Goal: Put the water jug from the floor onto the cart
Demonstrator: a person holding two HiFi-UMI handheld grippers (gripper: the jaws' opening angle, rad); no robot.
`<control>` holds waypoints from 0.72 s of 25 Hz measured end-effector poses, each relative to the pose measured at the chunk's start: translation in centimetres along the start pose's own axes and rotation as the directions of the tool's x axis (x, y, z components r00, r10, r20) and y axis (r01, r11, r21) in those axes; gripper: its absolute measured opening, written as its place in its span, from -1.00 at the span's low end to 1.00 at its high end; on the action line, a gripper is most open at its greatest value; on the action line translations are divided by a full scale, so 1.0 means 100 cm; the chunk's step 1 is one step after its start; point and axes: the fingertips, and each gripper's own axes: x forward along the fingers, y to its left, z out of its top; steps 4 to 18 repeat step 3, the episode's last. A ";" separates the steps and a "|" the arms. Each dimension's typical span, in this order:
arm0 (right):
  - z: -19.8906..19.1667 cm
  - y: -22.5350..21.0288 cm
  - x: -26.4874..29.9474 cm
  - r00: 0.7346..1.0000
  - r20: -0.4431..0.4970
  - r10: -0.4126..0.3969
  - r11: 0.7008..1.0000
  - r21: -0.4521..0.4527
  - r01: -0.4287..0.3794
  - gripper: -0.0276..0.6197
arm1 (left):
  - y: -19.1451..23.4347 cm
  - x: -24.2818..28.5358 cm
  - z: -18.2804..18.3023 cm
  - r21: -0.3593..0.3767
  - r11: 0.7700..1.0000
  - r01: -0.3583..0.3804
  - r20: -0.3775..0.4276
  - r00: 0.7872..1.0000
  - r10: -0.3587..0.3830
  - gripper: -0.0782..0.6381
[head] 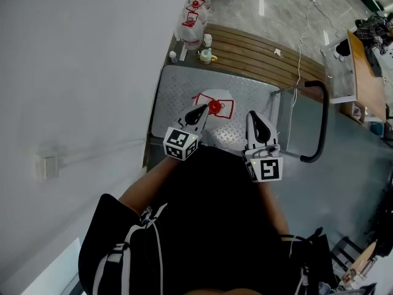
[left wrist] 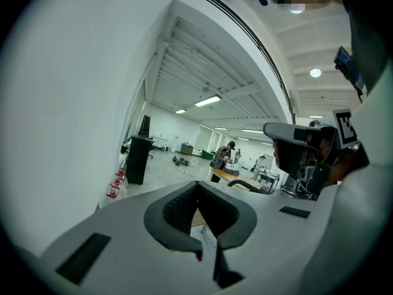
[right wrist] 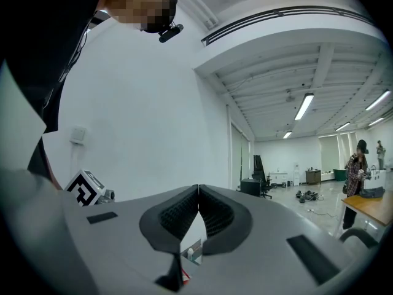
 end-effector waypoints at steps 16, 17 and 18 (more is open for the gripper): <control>-0.002 -0.001 0.003 1.000 -0.003 0.002 1.000 -0.004 -0.002 -0.86 | 0.003 0.001 0.001 0.005 1.000 -0.007 0.008 1.000 0.007 -0.73; -0.002 -0.001 0.003 1.000 -0.003 0.002 1.000 -0.004 -0.002 -0.86 | 0.003 0.001 0.001 0.005 1.000 -0.007 0.008 1.000 0.007 -0.73; -0.002 -0.001 0.003 1.000 -0.003 0.002 1.000 -0.004 -0.002 -0.86 | 0.003 0.001 0.001 0.005 1.000 -0.007 0.008 1.000 0.007 -0.73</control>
